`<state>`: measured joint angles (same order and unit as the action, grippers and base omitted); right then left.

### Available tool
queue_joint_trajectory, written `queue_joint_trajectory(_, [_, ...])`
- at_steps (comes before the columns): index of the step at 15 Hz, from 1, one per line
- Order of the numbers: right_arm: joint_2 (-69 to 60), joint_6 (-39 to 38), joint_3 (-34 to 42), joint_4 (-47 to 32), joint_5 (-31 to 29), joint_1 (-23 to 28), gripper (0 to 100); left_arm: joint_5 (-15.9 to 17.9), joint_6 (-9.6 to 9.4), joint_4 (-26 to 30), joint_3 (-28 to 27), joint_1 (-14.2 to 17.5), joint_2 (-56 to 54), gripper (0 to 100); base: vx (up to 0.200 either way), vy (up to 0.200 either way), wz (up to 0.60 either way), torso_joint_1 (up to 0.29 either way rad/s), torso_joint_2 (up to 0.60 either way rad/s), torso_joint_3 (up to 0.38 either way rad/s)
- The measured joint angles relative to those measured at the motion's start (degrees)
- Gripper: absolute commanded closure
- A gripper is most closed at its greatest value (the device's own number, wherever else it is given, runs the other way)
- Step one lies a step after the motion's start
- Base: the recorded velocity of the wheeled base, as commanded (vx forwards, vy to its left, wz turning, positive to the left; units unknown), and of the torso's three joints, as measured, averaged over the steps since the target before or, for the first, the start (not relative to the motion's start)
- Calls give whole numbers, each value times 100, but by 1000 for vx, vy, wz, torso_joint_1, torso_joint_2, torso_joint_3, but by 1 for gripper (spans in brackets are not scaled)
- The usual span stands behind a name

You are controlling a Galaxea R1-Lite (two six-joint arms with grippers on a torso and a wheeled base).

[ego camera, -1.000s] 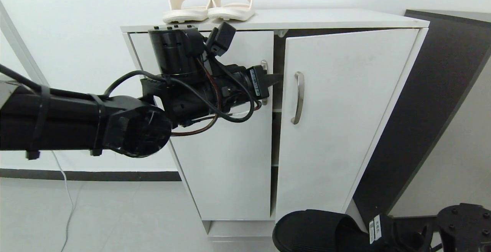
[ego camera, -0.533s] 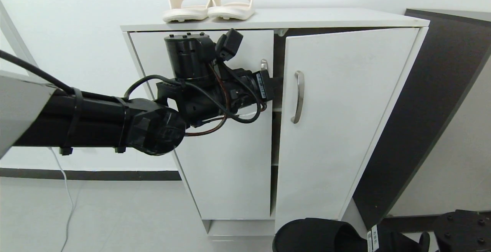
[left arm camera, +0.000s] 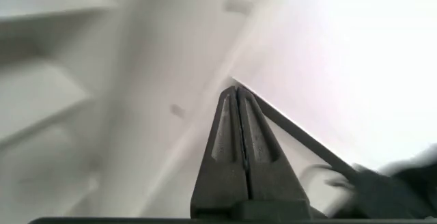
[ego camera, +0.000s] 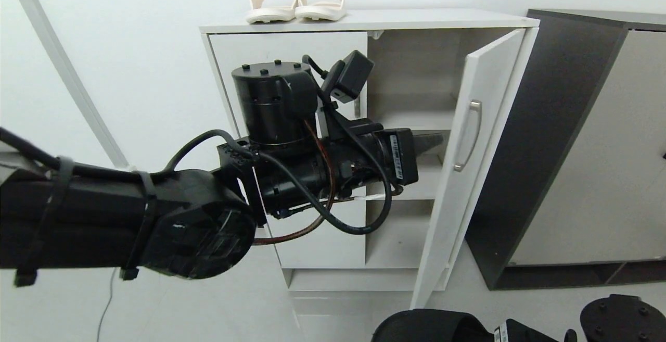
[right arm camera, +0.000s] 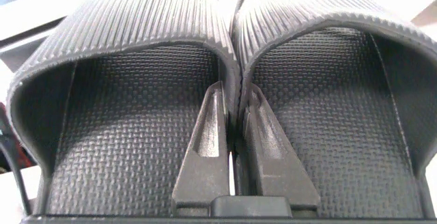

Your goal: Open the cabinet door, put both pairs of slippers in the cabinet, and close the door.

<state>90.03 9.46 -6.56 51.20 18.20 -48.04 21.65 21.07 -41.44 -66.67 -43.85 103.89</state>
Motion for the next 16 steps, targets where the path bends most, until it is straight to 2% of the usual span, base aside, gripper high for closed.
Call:
queue_joint_trajectory(2, [13,0,11,0,5,-9,100,-35,0,-13,77,26,-111,100,0,0,0,0,0,0])
queue_joint_trajectory(10, [54,-22,-61,11,-22,23,100,-61,-18,-20,608,592,-616,100,0,0,0,0,0,0])
queue_joint_trajectory(14, [390,-328,-603,20,-180,621,100,-66,-57,17,1323,1307,-1276,100,0,0,0,0,0,0])
queue_joint_trajectory(15, [477,-552,-768,22,-482,741,100,-77,-169,22,1601,1536,-1503,100,0,0,0,0,0,0])
queue_joint_trajectory(16, [580,-757,-940,22,-1018,795,100,-180,-367,38,1935,1799,-1779,100,0,0,0,0,0,0])
